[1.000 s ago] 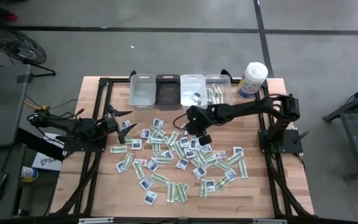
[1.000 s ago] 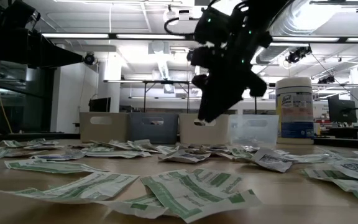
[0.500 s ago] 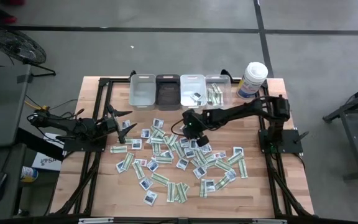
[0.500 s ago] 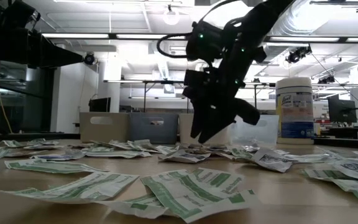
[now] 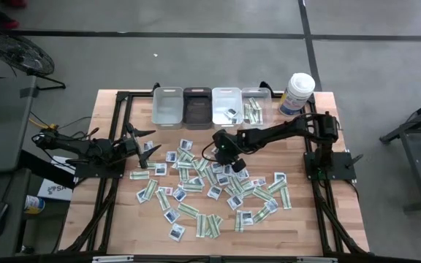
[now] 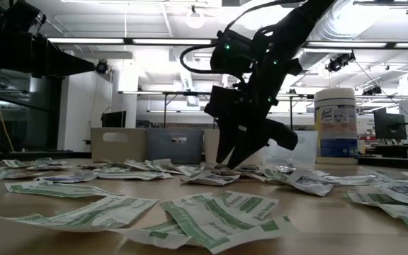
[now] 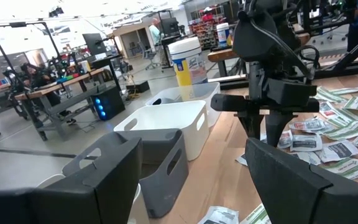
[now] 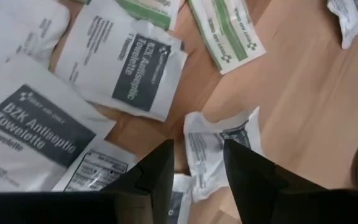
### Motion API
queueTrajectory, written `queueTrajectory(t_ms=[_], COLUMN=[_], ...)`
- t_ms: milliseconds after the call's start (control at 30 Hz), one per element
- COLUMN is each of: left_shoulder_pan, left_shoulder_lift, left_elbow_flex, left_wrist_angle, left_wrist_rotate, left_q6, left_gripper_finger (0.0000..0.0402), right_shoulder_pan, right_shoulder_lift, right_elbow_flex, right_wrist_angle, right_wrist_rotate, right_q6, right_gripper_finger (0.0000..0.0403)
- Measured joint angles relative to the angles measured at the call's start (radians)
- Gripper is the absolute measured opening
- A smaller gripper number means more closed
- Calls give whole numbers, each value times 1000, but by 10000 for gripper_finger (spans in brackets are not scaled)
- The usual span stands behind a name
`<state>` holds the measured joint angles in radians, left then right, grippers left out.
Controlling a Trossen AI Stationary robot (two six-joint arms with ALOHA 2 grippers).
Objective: Pick & Place First Aid Supplies
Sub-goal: Put the black towelette pack into the white bin
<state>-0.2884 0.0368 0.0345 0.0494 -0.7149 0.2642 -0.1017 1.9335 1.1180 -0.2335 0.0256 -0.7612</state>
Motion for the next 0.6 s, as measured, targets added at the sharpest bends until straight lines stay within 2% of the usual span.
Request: queueTrajectory(t_ms=[267, 600], left_shoulder_pan=[0, 0], left_shoulder_lift=[0, 0], left_elbow_flex=[0, 0], left_wrist_angle=[0, 0], left_wrist_rotate=[0, 0], left_q6=[0, 0], left_gripper_finger=[280, 280], right_shoulder_pan=[-3, -3], right_shoulder_lift=[6, 8], right_elbow_flex=[0, 1], right_wrist_angle=[2, -27], right_wrist_rotate=[3, -21], right_q6=[2, 47], right_gripper_finger=[122, 26])
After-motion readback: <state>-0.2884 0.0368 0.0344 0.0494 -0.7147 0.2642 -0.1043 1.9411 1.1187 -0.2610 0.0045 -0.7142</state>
